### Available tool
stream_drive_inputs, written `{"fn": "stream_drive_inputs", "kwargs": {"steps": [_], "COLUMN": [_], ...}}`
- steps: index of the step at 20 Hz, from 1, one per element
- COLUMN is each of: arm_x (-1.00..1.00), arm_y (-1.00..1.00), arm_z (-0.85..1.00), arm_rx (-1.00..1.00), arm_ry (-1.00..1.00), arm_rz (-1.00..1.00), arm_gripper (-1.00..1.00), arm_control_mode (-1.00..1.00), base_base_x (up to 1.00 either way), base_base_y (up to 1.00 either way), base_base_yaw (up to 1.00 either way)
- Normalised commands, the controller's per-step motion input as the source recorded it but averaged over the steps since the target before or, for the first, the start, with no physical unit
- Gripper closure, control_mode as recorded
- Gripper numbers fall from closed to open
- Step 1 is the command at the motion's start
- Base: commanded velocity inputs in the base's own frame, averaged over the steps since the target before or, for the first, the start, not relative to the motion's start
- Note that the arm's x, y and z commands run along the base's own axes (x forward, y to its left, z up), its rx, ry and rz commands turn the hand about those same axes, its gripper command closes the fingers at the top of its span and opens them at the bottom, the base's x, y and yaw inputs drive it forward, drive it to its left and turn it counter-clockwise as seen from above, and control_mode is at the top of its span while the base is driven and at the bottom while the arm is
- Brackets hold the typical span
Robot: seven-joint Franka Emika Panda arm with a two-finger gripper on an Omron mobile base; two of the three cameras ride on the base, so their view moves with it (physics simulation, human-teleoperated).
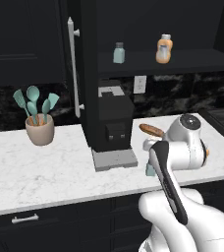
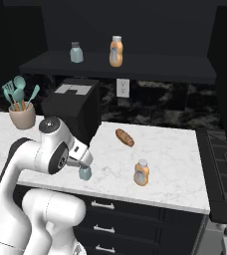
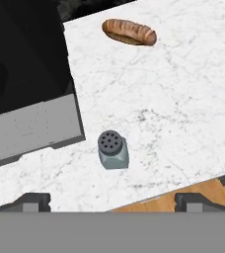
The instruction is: Put the shaker and condiment bottle from the counter next to their counterparts in the cabinet.
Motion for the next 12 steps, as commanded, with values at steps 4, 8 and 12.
{"fn": "stream_drive_inputs", "kwargs": {"steps": [4, 8, 12], "arm_x": [0.21, 0.15, 0.1], "arm_y": [0.0, 0.0, 0.0], "arm_z": [-0.21, -0.22, -0.25], "arm_rx": [0.0, 0.0, 0.0], "arm_ry": [0.0, 0.0, 0.0], "arm_rz": [0.0, 0.0, 0.0], "arm_gripper": [-1.0, -1.0, -1.0], "arm_control_mode": [-1.0, -1.0, -1.0], "base_base_x": [0.0, 0.0, 0.0], "base_base_y": [0.0, 0.0, 0.0], "base_base_yaw": [0.0, 0.0, 0.0]}}
